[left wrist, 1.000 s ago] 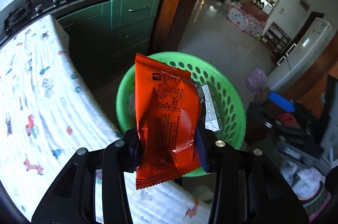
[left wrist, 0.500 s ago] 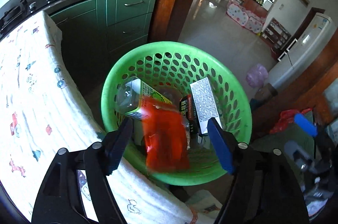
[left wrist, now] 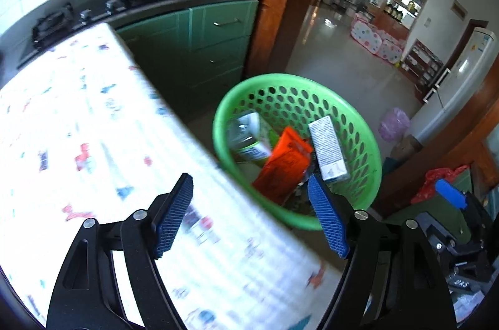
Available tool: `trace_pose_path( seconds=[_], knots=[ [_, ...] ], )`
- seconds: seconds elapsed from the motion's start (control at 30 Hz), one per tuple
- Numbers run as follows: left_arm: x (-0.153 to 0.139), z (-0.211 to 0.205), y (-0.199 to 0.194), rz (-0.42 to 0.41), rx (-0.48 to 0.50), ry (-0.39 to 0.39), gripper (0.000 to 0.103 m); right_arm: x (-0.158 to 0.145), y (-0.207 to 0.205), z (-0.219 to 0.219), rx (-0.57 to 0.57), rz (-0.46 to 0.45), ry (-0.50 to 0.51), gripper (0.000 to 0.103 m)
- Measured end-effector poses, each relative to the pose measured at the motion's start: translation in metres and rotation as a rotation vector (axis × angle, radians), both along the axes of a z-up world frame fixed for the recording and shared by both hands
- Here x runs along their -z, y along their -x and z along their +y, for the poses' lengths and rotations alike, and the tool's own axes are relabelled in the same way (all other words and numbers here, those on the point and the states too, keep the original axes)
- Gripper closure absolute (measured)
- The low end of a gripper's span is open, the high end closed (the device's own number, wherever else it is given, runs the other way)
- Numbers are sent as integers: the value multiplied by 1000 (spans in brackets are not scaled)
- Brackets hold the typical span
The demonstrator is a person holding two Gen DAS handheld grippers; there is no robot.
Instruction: Collect trash
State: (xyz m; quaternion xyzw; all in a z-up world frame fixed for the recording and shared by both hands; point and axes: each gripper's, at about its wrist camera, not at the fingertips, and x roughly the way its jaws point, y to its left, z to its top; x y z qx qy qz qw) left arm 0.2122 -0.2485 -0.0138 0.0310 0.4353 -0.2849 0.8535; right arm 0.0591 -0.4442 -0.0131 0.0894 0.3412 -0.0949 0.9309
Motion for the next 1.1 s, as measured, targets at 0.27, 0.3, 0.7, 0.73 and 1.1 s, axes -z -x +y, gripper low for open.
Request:
trace_pose_path(
  seconds=[0.27, 0.3, 0.7, 0.73, 1.1],
  knots=[
    [-22, 56, 29, -102, -91, -15, 18, -10, 4, 42, -46, 1, 39, 10],
    [-23, 62, 33, -116, -99, -17, 17, -11, 4, 47, -51, 3, 44, 10],
    [-39, 122, 87, -275, -200, -45, 6, -21, 12, 80, -64, -12, 29, 9],
    [-40, 127, 90, -285, -207, -45, 5, -22, 13, 83, -66, -14, 33, 9],
    [-47, 159, 116, -338, -284, -33, 5, -30, 29, 104, -77, -45, 48, 9]
  ],
)
